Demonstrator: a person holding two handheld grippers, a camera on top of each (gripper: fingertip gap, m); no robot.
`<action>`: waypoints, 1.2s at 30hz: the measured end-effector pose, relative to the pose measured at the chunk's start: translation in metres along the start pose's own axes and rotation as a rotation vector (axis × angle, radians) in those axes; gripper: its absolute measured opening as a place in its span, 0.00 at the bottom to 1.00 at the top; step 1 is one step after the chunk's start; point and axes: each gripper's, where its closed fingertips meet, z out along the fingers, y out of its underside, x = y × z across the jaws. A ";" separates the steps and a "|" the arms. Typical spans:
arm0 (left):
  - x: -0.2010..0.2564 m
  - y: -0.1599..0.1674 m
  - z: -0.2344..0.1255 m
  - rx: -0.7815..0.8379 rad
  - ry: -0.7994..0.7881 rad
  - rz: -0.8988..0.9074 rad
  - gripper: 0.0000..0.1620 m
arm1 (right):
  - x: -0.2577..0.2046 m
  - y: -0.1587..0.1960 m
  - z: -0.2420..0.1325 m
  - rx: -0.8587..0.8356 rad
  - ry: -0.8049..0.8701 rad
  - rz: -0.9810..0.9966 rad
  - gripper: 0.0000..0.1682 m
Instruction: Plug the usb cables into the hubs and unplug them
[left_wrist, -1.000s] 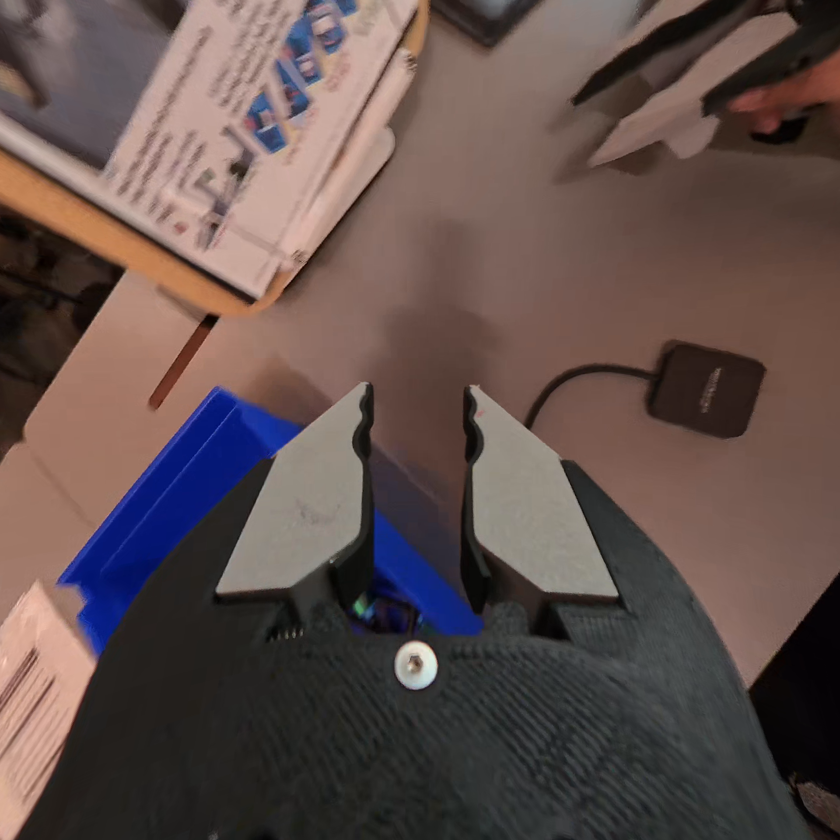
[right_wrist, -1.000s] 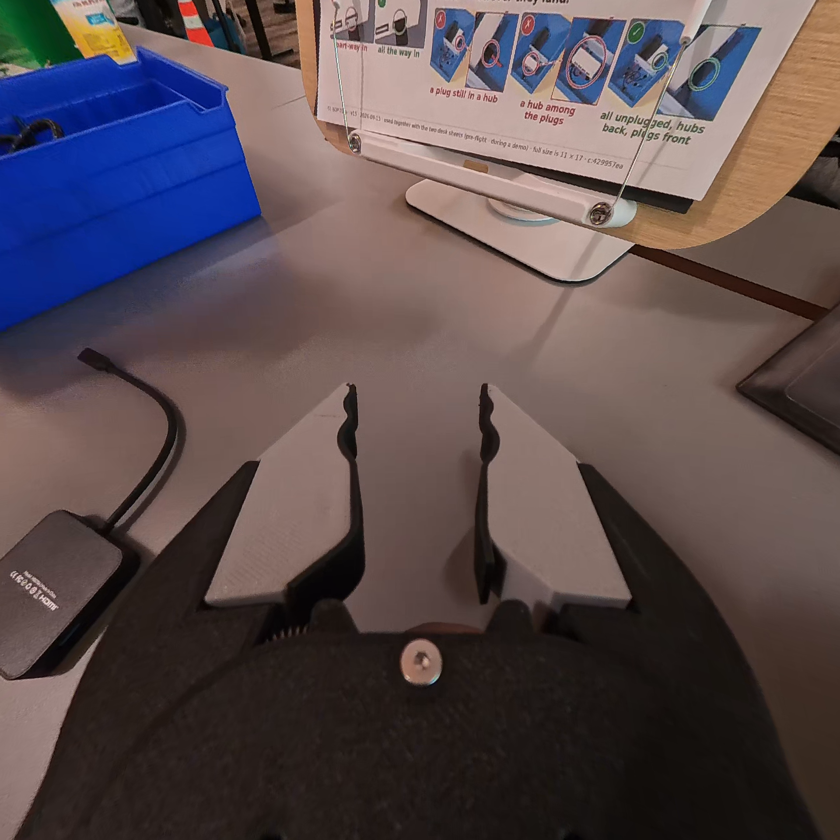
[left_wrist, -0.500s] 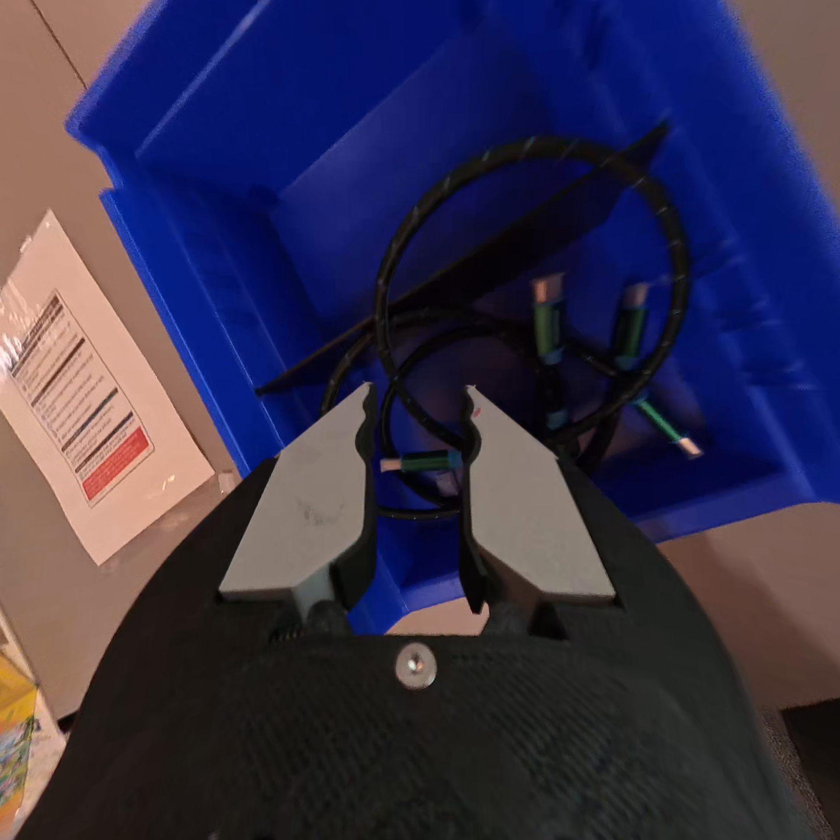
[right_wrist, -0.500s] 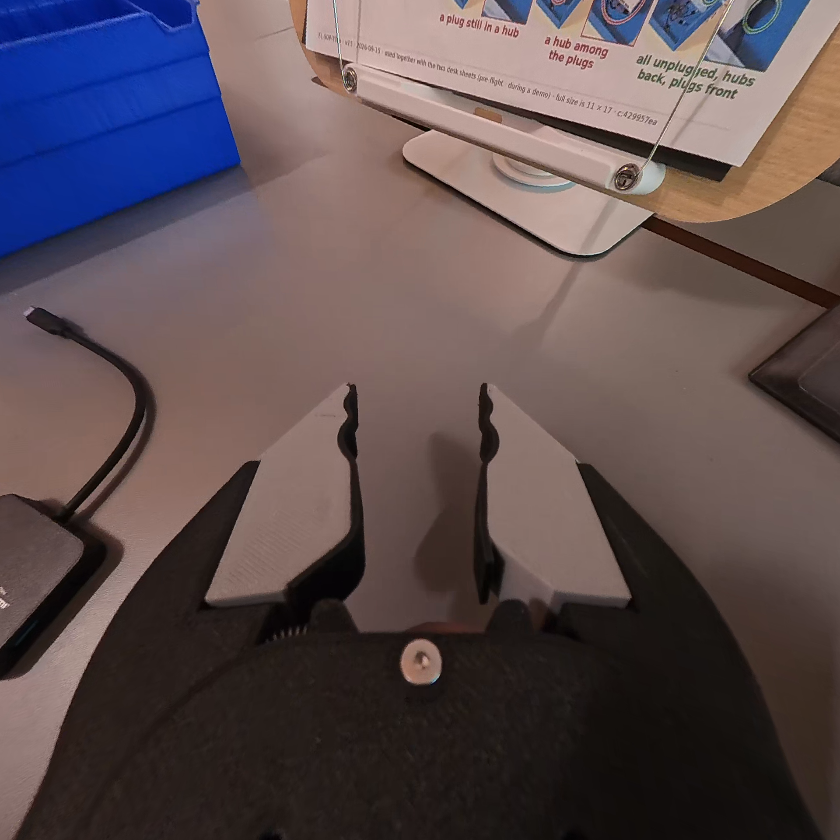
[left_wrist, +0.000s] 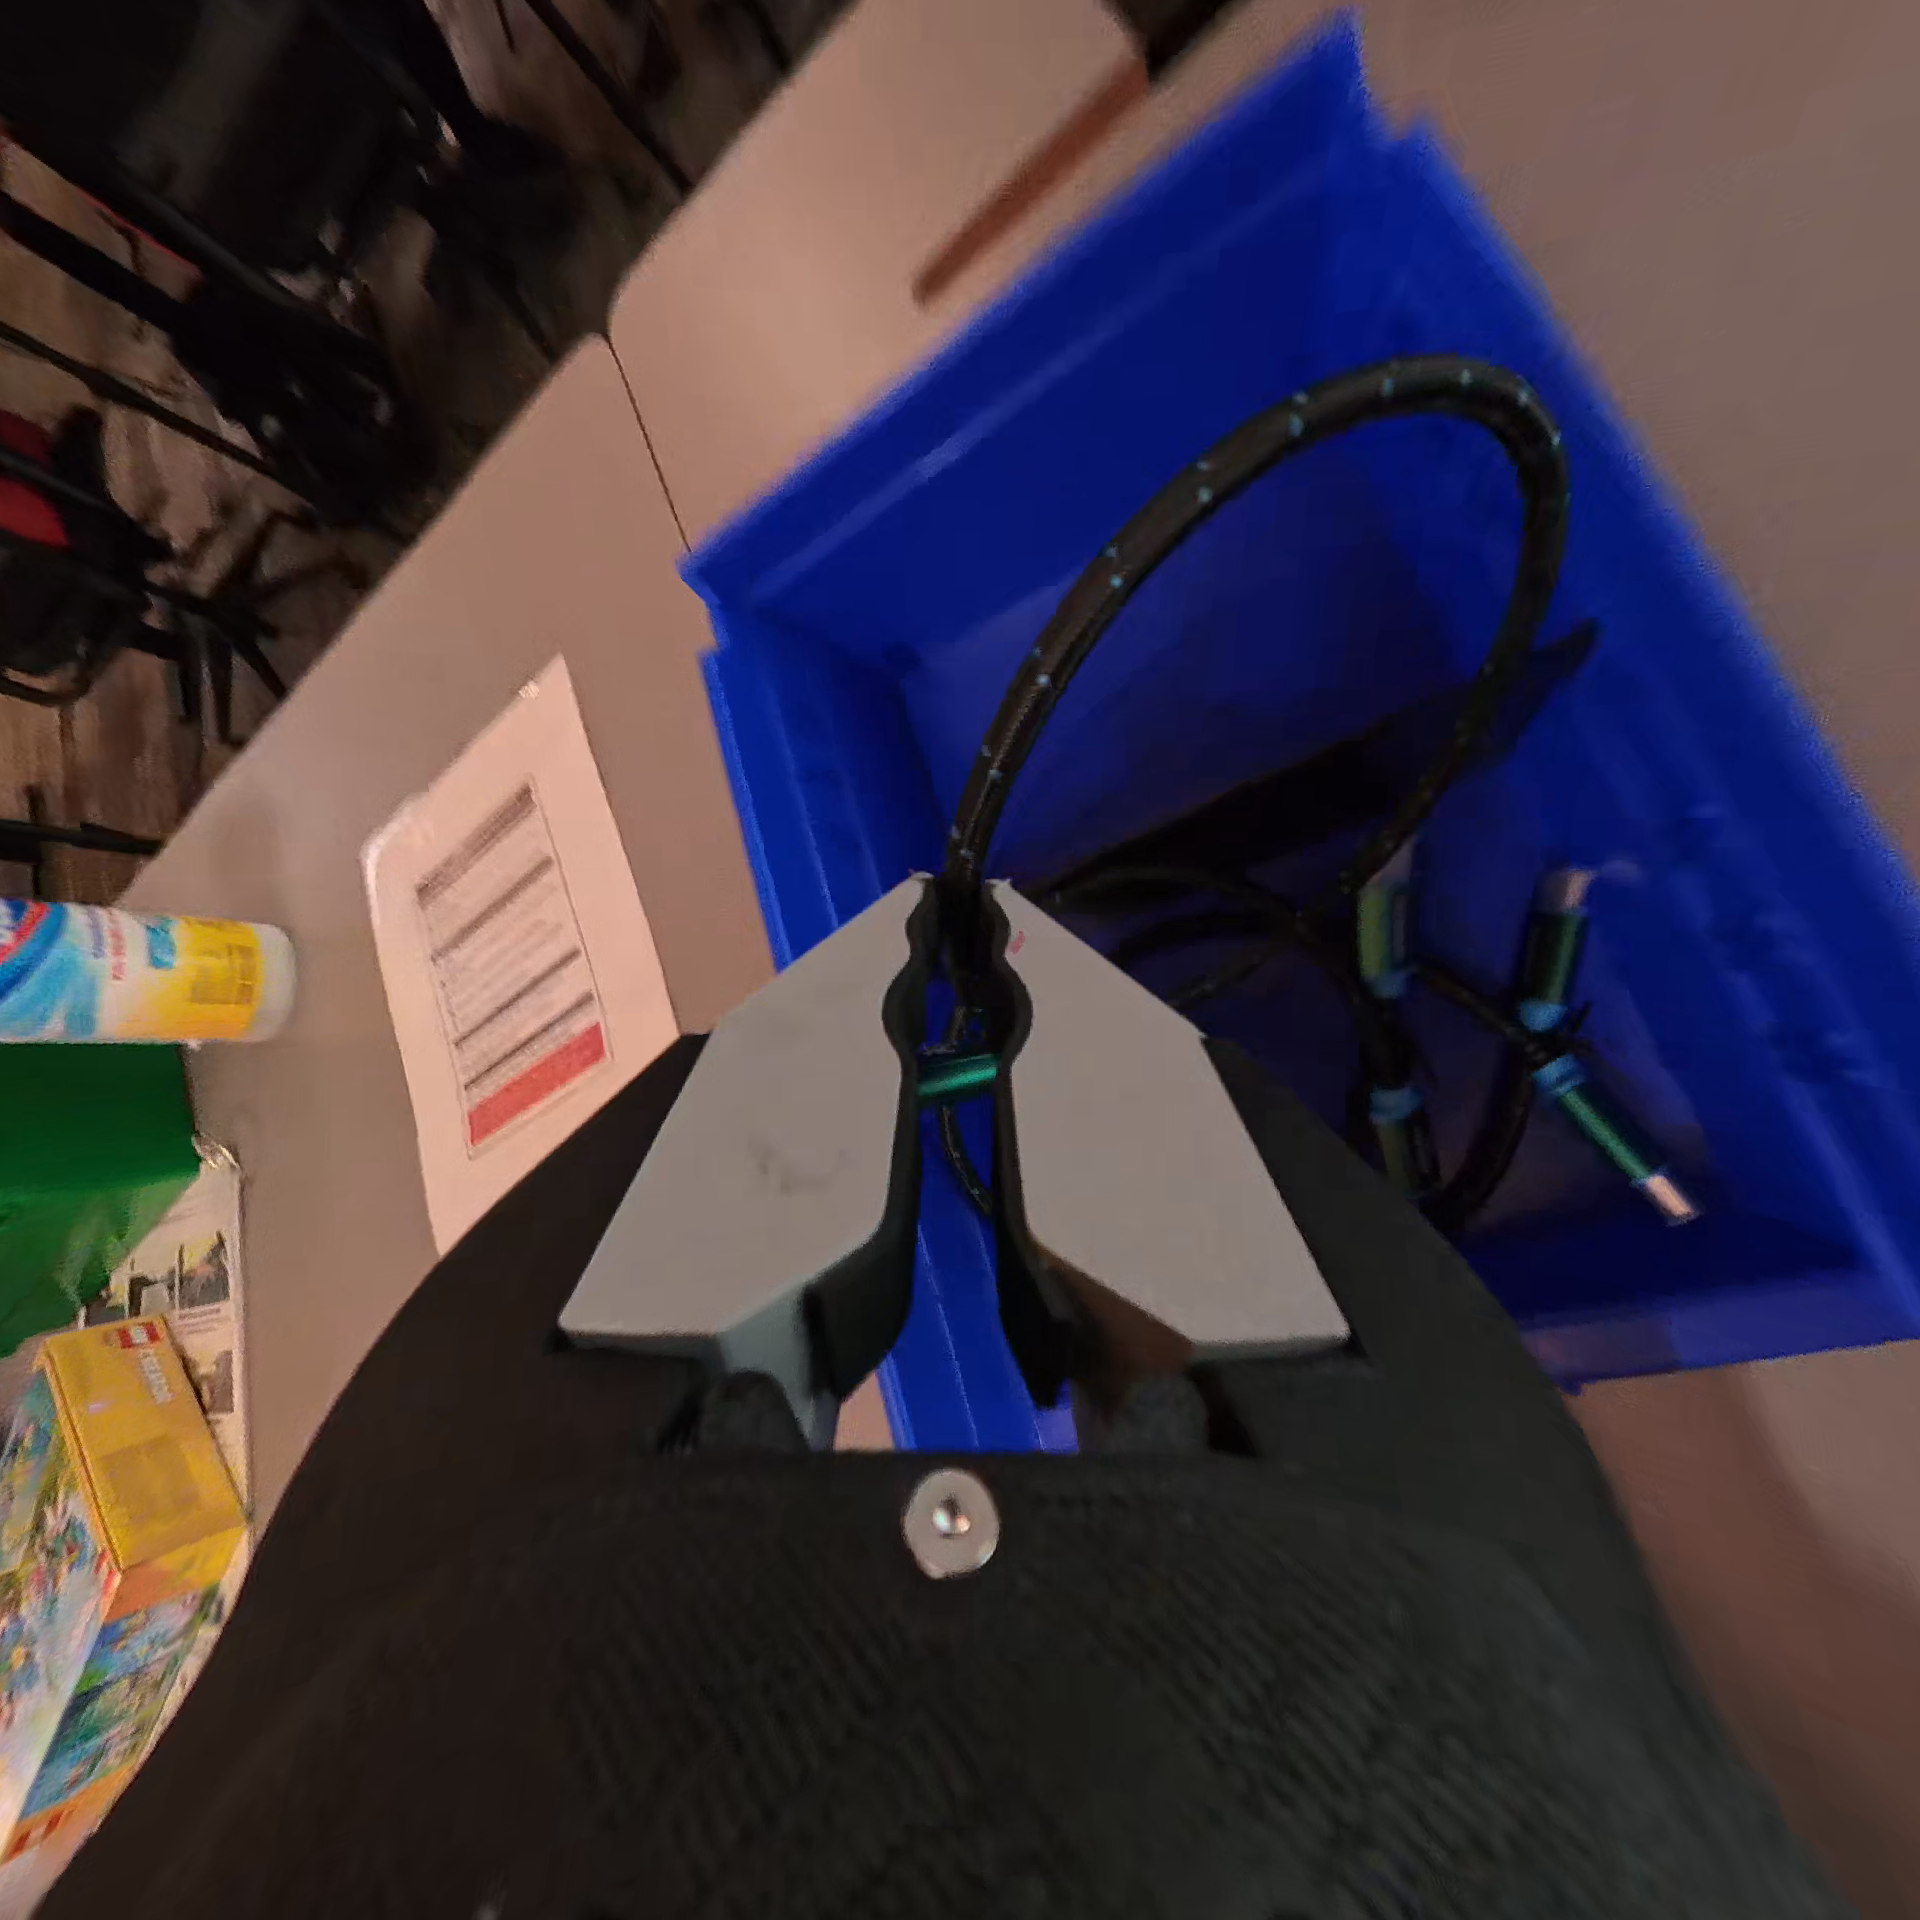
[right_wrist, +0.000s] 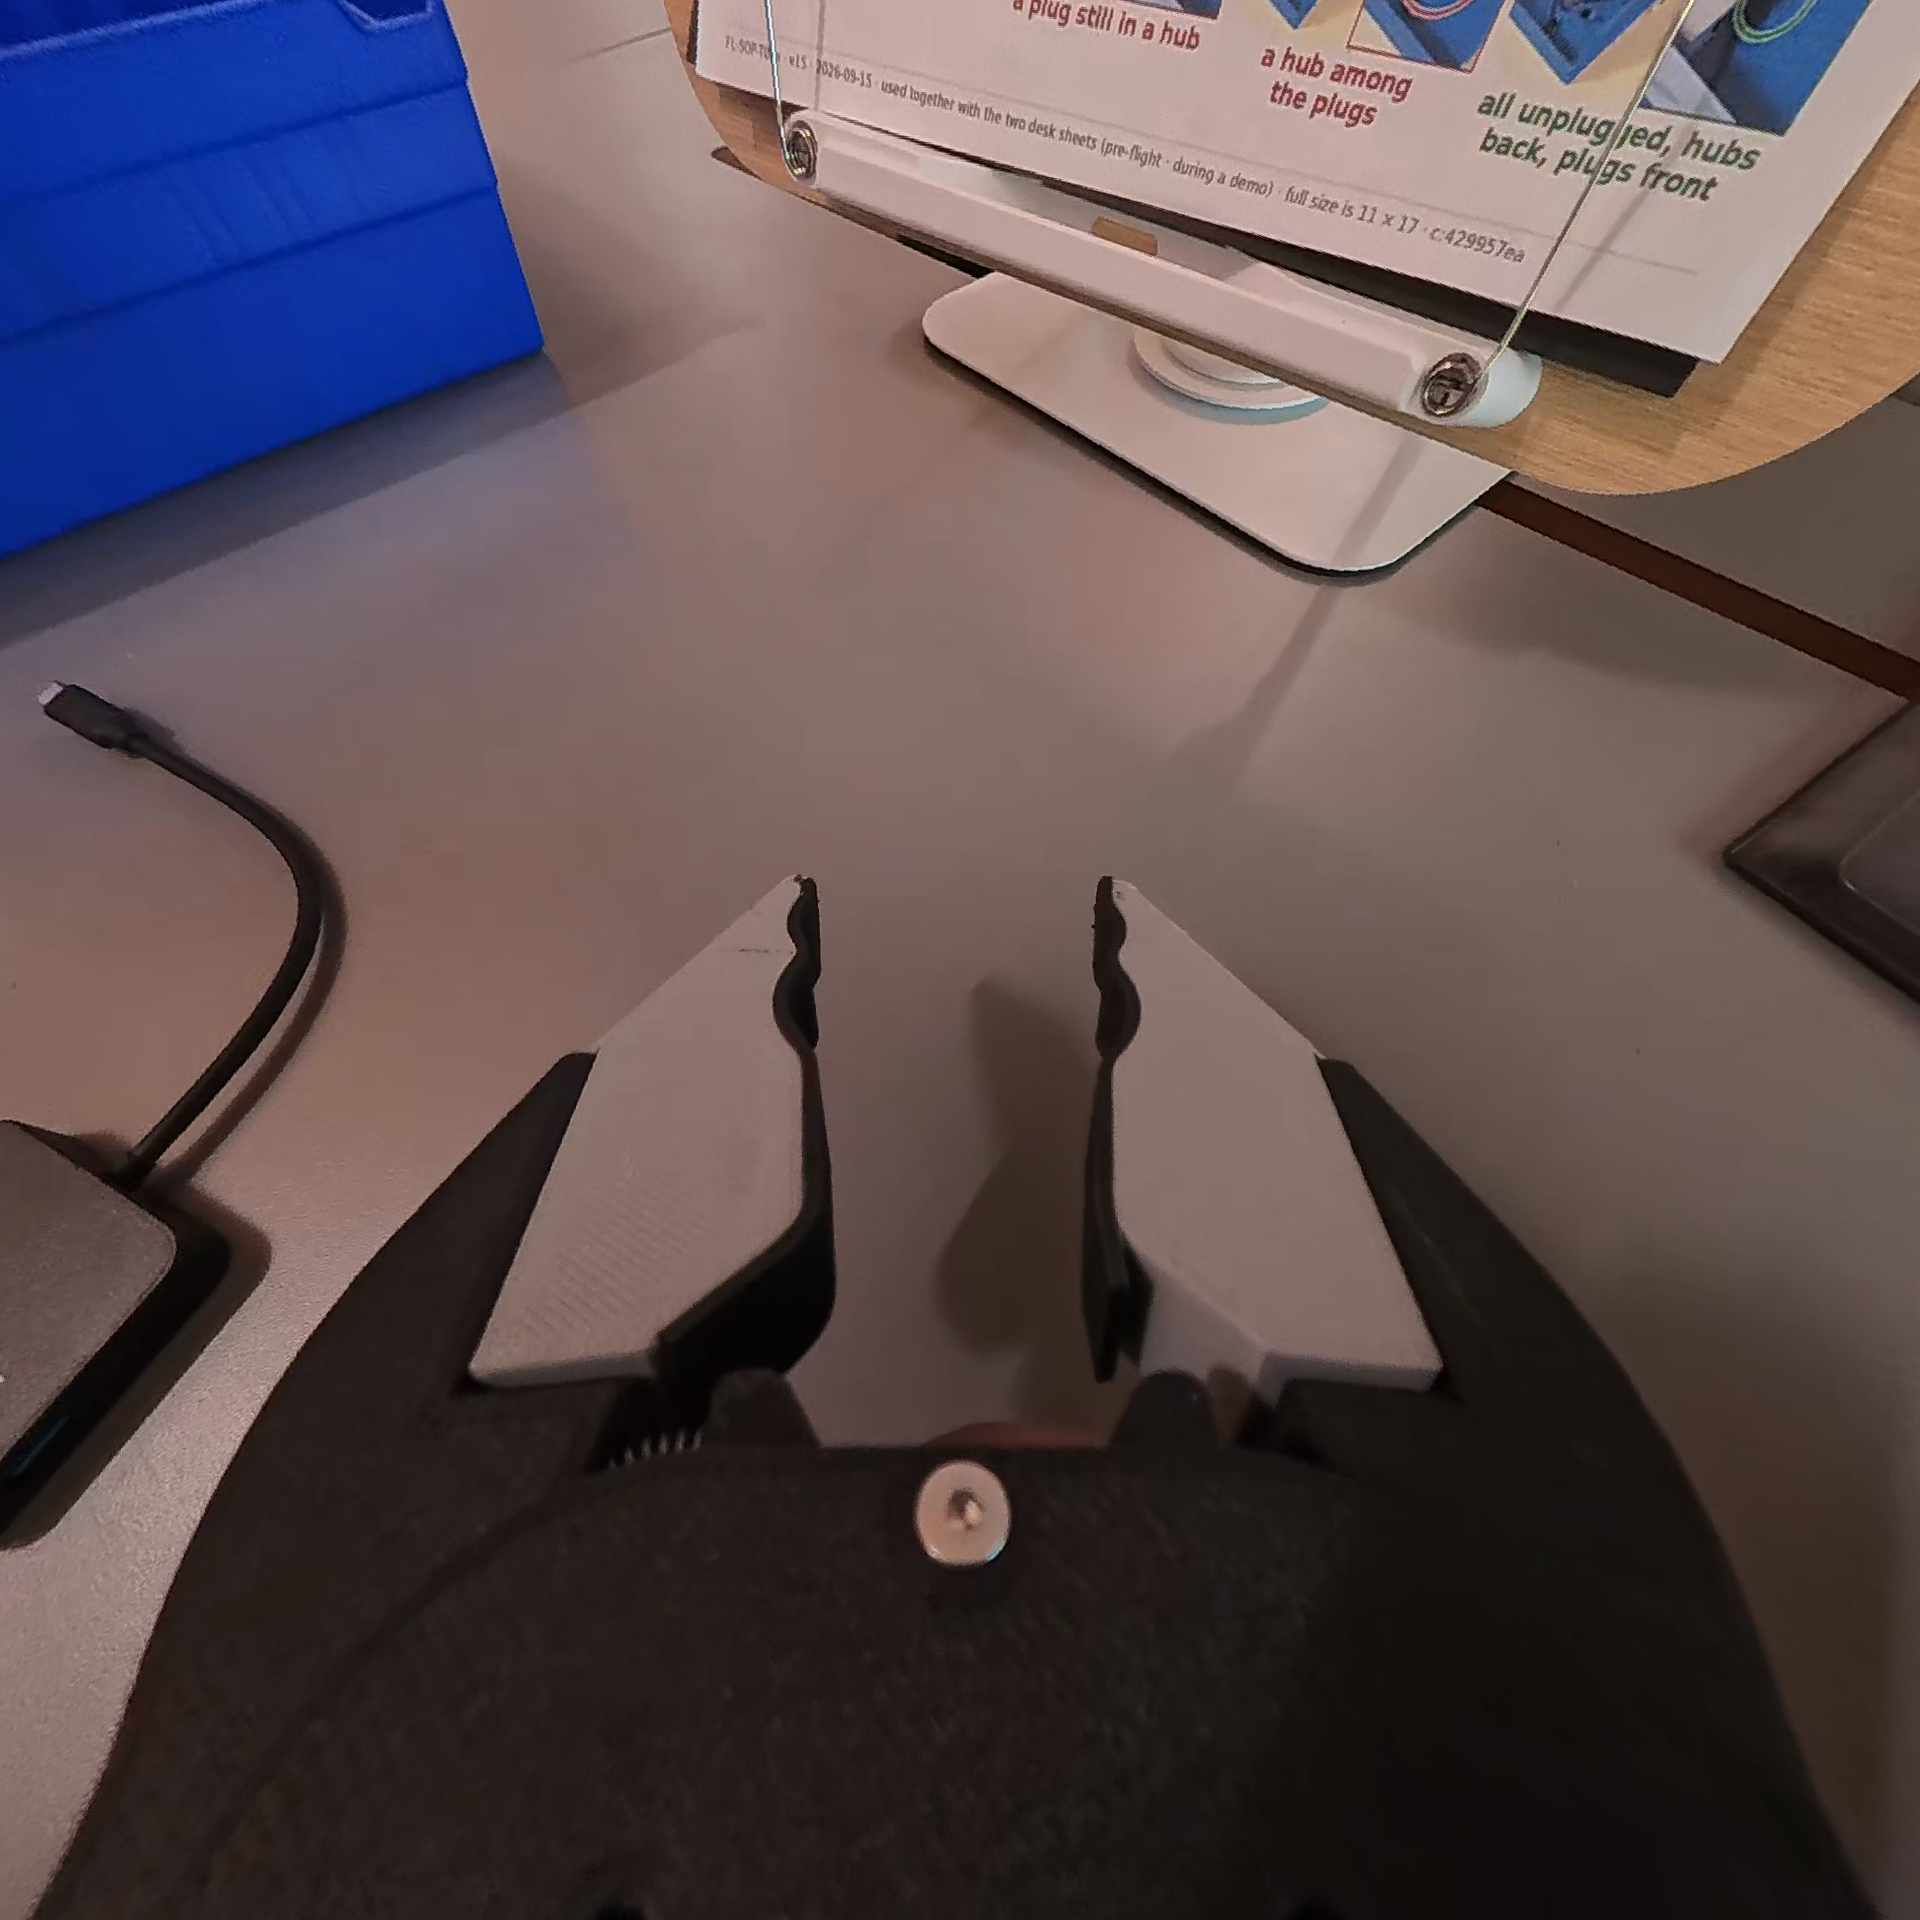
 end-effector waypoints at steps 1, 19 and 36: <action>-0.005 -0.012 -0.011 0.040 -0.016 -0.004 0.02 | 0.000 0.000 0.000 -0.001 0.002 -0.005 0.30; 0.171 -0.177 -0.068 0.512 0.320 0.074 0.03 | -0.045 -0.049 -0.034 0.273 -0.306 0.055 0.38; 0.293 -0.172 0.026 0.550 0.561 -0.012 0.02 | -0.074 -0.072 -0.067 0.410 -0.619 0.125 0.44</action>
